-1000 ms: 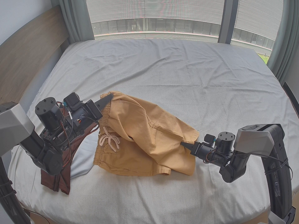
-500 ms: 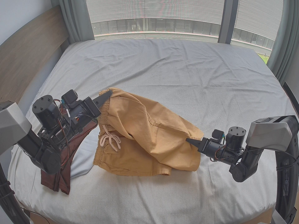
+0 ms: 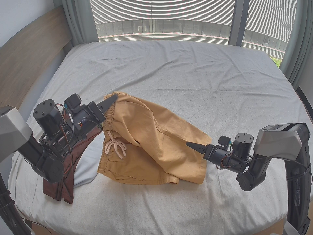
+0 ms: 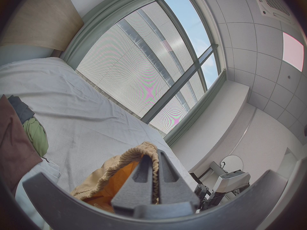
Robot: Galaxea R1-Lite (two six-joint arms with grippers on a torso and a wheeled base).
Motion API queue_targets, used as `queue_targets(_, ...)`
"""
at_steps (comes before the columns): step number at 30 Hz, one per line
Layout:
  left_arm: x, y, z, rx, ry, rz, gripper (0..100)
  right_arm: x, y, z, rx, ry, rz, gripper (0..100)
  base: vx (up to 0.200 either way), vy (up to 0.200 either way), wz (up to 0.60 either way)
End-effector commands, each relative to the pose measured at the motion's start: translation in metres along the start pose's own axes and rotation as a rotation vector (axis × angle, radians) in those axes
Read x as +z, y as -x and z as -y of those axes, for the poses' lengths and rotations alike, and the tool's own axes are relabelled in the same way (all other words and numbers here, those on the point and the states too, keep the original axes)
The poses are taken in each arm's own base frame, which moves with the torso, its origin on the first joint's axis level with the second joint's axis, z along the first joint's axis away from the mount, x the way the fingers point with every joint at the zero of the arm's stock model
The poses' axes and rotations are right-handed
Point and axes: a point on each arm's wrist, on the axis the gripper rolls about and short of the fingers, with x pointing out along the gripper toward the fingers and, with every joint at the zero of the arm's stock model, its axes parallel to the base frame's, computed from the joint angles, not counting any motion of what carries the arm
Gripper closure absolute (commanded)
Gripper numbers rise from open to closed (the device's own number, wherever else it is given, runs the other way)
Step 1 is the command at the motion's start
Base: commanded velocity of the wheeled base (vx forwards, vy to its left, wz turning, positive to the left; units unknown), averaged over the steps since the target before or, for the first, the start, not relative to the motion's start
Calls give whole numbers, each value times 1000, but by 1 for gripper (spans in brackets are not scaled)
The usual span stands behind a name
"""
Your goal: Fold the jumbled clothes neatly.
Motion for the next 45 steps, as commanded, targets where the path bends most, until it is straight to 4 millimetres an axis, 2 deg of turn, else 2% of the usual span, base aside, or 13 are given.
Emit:
queue_targets(1,-1,0,-1,2,2,-3,100,-4,0,5,-9,-9,-9,0,0,0,0)
queue_targets(6,-1,0,-1,2,2,-3,100,-5,-1,4,-7,-10,-13,0,0,0,0)
queue_targets(7,-1,0,-1,1,1,-2,100,-5,-1,5,-7,-10,-13,100,0,0,0)
queue_targets(17,0,0,-1,2,0,0,100,-12,-8,22,-28,-20,-18,100,0,0,0)
queue_targets(24,0,0,-1,1,0,1,100,-7,-3,18,-29,-18,-8,100,0,0,0)
queue_targets(25,0,0,-1,2,-1,2,100,1,2,10,-20,-10,9,100,0,0,0)
queue_targets(29,2,0,0,0,-1,5,100,9,12,-4,-10,-1,22,100,0,0,0)
queue_targets(38,4,1,2,-2,-6,15,100,36,37,-49,49,49,88,100,0,0,0)
queue_targets(42,9,4,8,-15,-11,24,100,44,48,-59,60,60,108,100,0,0,0)
queue_targets(45,11,5,10,-19,-11,27,100,49,53,-60,56,64,125,100,0,0,0)
